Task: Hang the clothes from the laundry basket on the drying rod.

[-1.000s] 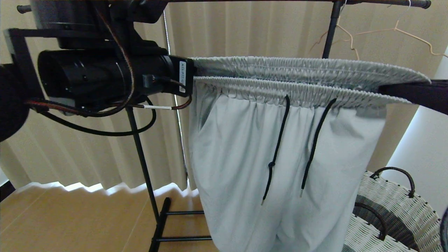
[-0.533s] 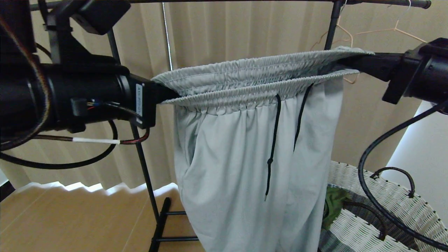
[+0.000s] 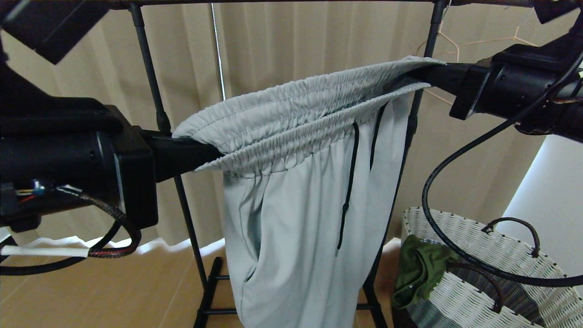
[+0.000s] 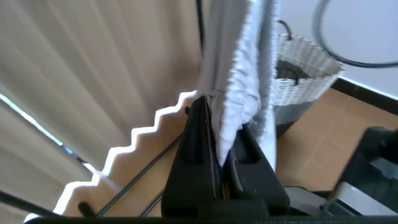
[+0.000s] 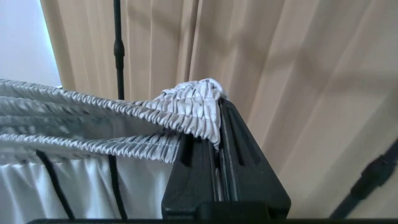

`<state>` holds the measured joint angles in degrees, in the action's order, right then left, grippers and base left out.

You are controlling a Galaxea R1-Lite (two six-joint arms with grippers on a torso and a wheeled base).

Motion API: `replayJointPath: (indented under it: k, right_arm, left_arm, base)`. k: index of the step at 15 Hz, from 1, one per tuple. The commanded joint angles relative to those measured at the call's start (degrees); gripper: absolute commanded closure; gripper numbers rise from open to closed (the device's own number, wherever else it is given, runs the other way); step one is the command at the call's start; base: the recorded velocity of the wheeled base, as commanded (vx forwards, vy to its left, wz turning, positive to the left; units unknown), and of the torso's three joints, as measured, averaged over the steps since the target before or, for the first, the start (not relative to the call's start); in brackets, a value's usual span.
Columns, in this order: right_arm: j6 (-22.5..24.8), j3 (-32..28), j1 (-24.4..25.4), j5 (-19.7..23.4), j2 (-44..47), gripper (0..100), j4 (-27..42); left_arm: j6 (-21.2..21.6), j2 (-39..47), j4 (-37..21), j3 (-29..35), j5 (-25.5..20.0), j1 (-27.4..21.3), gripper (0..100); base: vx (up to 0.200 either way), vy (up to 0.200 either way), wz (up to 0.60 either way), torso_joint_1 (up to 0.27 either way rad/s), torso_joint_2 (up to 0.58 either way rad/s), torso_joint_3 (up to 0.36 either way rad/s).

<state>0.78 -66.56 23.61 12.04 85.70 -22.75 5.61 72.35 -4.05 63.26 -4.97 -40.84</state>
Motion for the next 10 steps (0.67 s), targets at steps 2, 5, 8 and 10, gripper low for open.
replayJointPath:
  k: [2, 5, 8, 10]
  right_arm:
    - [0.01, -0.41, 0.47, 0.0, 0.7, 100, -0.02]
    - [0.1, -0.15, 0.47, -0.44, 0.17, 100, 0.69]
    - [0.19, -0.5, 0.29, -0.62, -2.91, 100, 4.11]
    - [0.19, -1.12, 0.29, -0.62, -5.1, 100, 6.84]
  left_arm:
    - [0.02, -1.86, 0.0, -0.94, -0.04, -1.61, 100]
    - [0.02, -1.69, 0.36, -0.85, 0.23, -1.52, 100]
    - [0.02, -0.81, 0.53, 2.31, 0.58, -0.03, 100]
    - [0.11, 1.39, 0.71, 5.47, 1.37, 1.73, 100]
  base:
    - [0.0, 0.0, 0.0, 0.0, 0.0, 0.0]
    - [0.0, 0.0, 0.0, 0.0, 0.0, 0.0]
    - [0.0, 0.0, 0.0, 0.0, 0.0, 0.0]
    - [0.0, 0.0, 0.0, 0.0, 0.0, 0.0]
